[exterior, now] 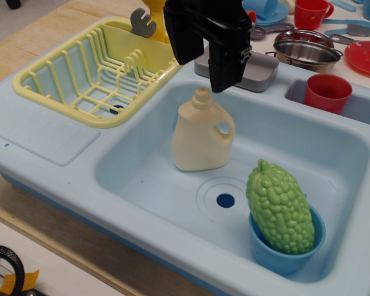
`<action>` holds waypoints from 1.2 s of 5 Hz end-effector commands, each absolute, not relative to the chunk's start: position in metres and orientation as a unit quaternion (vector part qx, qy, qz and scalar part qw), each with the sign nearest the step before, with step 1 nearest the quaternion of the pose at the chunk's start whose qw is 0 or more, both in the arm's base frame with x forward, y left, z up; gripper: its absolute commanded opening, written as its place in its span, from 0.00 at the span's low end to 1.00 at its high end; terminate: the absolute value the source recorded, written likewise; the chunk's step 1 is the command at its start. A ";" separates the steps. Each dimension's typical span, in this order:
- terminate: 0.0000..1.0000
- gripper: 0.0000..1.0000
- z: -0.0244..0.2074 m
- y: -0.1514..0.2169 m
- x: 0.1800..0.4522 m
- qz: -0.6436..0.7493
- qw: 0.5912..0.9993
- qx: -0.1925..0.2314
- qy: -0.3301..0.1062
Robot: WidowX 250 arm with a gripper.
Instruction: Put detergent from sink into drying rack
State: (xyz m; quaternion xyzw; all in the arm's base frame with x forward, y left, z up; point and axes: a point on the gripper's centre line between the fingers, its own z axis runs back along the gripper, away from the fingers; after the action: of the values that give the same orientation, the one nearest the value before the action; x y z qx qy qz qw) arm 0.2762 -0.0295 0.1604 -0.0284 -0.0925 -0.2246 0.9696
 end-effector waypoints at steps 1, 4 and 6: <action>0.00 1.00 0.150 -0.027 0.277 -0.238 0.963 -0.060 -0.111; 0.00 0.00 0.100 -0.025 0.266 -0.212 0.964 -0.111 -0.120; 0.00 0.00 0.126 -0.025 0.270 -0.211 0.968 -0.074 -0.113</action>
State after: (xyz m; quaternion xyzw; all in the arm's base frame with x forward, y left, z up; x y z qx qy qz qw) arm 0.2694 -0.0215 0.1272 -0.0626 -0.0745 -0.2061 0.9737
